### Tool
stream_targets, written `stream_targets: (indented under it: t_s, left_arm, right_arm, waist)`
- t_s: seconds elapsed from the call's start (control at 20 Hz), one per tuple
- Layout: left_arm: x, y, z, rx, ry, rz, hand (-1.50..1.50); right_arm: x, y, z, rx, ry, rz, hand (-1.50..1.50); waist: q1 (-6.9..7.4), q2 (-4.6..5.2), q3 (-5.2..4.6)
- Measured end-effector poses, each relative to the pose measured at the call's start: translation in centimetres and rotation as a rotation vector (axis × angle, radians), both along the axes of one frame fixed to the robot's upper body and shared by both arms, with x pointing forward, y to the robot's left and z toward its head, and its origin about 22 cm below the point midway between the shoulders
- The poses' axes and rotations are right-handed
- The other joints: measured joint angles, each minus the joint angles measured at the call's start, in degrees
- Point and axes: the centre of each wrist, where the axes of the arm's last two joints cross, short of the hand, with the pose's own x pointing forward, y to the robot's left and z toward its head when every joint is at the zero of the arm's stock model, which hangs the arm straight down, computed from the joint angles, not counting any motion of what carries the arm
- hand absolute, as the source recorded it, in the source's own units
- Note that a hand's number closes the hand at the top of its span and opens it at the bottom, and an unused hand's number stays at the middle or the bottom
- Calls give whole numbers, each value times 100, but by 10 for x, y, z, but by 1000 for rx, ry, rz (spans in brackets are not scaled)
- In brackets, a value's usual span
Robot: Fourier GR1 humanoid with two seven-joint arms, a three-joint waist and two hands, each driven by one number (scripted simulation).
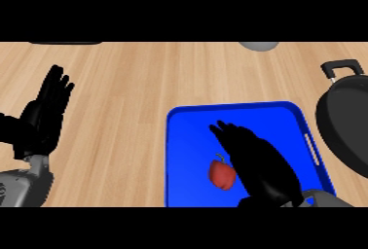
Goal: Pick the bell pepper from the tray and place it in the pot
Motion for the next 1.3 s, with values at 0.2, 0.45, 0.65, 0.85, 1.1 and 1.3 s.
stream_targets:
  t_s: [0.2, 0.45, 0.65, 0.85, 1.1, 1.3]
  left_arm:
    - [1, 3, -2, 2, -1, 10, 0]
    - [-1, 11, 2, 0, -2, 9, 0]
    - [-2, 9, 0, 2, -1, 16, 0]
    - [1, 12, 5, -1, 4, 14, 0]
    - [-1, 10, 4, 0, -4, 15, 0]
    - [-3, 11, 5, -2, -5, 11, 0]
  right_arm:
    - [0, 14, -10, 2, 25, 8, -150]
    - [2, 23, -23, -38, 39, -12, -150]
    - [7, 24, -34, -87, 40, -45, -150]
    - [8, 30, -49, -115, 47, -57, -150]
    - [12, 28, -64, -136, 51, -72, -150]
    - [21, 25, -71, -159, 53, -93, -150]
  waist:
    - [-46, 0, 6]
    - [-66, -3, 8]
    - [-76, -2, 10]
    - [-80, -1, 11]
    - [-81, 1, 13]
    - [-76, 1, 12]
